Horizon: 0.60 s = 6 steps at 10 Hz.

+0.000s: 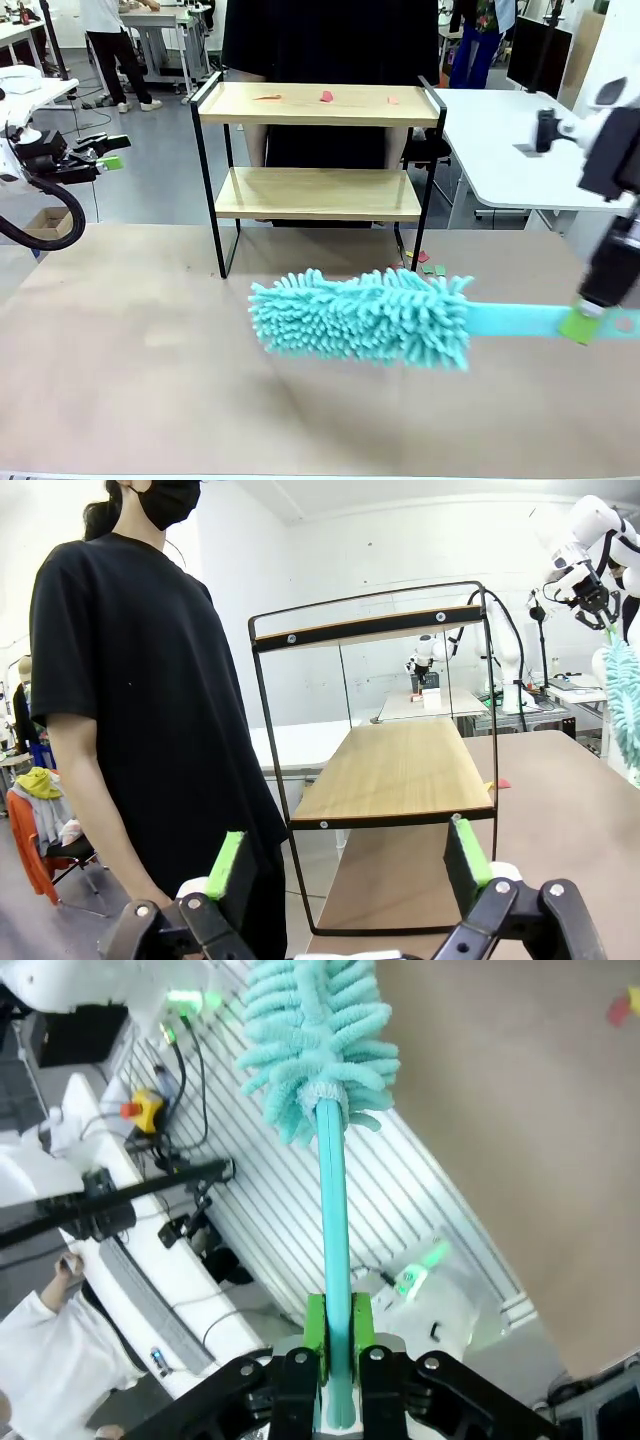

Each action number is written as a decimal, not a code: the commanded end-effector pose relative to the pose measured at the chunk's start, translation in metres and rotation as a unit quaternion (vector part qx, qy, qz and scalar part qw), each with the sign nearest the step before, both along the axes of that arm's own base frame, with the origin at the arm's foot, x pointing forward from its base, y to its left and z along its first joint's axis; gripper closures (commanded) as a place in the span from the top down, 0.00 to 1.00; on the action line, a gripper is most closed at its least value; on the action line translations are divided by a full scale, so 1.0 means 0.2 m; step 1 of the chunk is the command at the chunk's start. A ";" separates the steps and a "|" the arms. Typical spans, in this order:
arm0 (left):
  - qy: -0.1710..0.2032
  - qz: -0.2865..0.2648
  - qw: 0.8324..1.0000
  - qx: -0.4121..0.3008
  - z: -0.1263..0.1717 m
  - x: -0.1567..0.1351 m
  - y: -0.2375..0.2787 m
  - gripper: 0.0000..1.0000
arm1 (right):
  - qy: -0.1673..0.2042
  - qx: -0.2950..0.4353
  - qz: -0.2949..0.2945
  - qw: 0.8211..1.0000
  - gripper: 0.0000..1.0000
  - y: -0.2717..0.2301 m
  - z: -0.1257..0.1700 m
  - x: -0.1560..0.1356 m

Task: Clean the shelf.
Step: Clean the specific section of the Shelf indicated by the human with the Duster.

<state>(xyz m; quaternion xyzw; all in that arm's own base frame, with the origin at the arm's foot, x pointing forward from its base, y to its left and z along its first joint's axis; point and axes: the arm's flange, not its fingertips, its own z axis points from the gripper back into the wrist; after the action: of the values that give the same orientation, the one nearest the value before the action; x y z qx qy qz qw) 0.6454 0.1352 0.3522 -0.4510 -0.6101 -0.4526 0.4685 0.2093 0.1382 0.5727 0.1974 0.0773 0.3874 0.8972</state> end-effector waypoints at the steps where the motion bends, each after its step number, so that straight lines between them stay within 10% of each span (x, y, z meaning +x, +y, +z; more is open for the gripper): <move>1: -0.004 0.002 1.000 -0.001 0.01 -0.01 0.00 1.00 | 0.003 -0.014 0.002 1.000 0.13 -0.14 0.00 -0.10; 6: -0.004 0.002 1.000 -0.001 0.01 -0.01 0.00 1.00 | 0.024 -0.056 -0.007 0.998 0.13 -0.20 -0.02 -0.16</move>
<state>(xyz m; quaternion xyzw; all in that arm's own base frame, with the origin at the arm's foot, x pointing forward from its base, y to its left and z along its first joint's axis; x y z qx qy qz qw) 0.6454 0.1352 0.3523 -0.4510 -0.6102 -0.4526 0.4685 0.1784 0.0927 0.5650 0.1467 0.1223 0.3754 0.9070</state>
